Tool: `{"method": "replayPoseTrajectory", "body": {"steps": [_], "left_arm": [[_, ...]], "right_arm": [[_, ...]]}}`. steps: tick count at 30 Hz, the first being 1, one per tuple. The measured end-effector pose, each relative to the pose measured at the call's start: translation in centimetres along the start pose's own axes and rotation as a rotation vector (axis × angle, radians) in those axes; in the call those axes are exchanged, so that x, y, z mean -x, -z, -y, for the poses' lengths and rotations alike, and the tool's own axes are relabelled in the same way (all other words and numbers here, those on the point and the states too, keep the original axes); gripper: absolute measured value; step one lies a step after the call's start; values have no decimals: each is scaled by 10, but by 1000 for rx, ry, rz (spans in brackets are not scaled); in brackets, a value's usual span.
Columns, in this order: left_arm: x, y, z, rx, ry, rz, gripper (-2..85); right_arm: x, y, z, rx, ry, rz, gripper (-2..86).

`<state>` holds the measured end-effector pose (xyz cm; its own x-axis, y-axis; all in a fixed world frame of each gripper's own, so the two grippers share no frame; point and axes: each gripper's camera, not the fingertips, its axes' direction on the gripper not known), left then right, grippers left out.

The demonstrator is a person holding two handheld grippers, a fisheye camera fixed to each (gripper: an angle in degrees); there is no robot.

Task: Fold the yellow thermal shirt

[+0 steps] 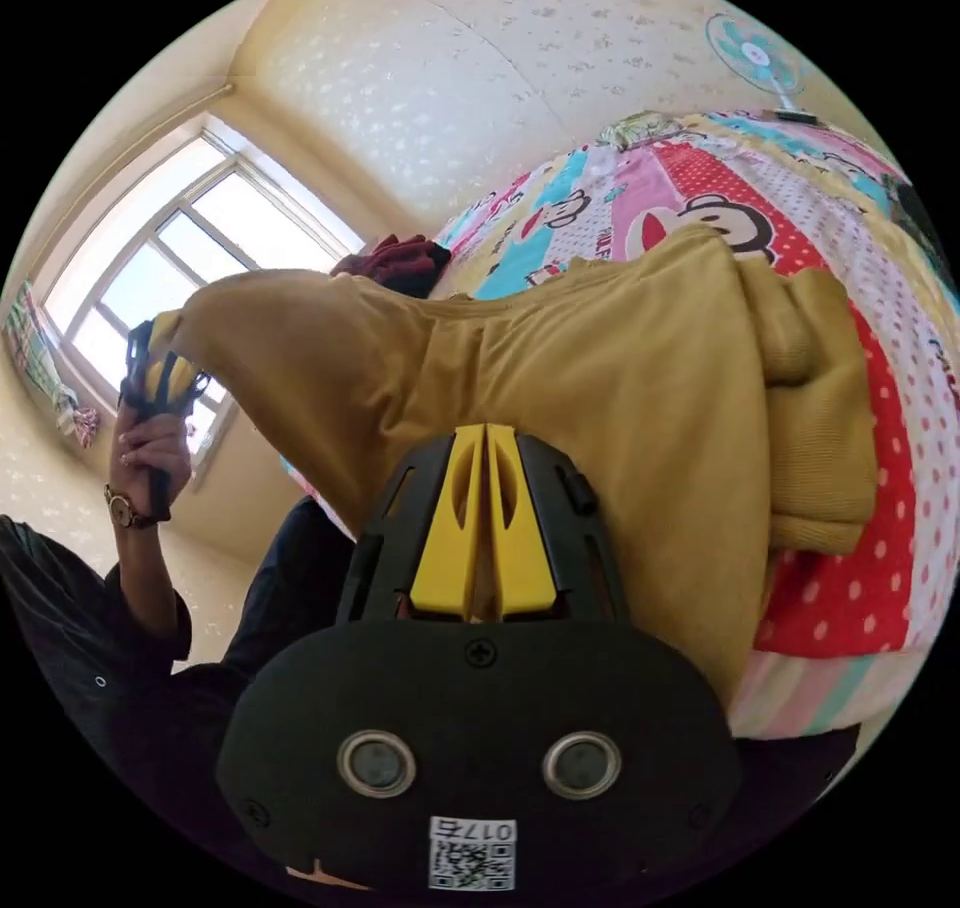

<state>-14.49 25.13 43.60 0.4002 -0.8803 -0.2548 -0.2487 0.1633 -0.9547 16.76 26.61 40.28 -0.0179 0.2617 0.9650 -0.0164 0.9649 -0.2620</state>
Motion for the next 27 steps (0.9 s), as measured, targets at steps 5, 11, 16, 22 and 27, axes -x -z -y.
{"method": "replayPoseTrajectory", "body": {"steps": [5,11,16,22,27], "left_arm": [[-9,-116,16,186,-83,-19,53],[30,-171,3,276,6,-160,65],[20,-112,-8,151,-14,81,72],[67,-53,-30,9,261,328,172],[107,-81,-54,135,405,161,179]], "right_arm": [[-55,87,-29,-425,-253,-32,5],[-85,132,-48,-608,-335,12,5],[-55,112,-4,-354,-72,56,5],[-30,42,39,276,-18,-397,8],[-33,65,44,230,-75,-333,22]]}}
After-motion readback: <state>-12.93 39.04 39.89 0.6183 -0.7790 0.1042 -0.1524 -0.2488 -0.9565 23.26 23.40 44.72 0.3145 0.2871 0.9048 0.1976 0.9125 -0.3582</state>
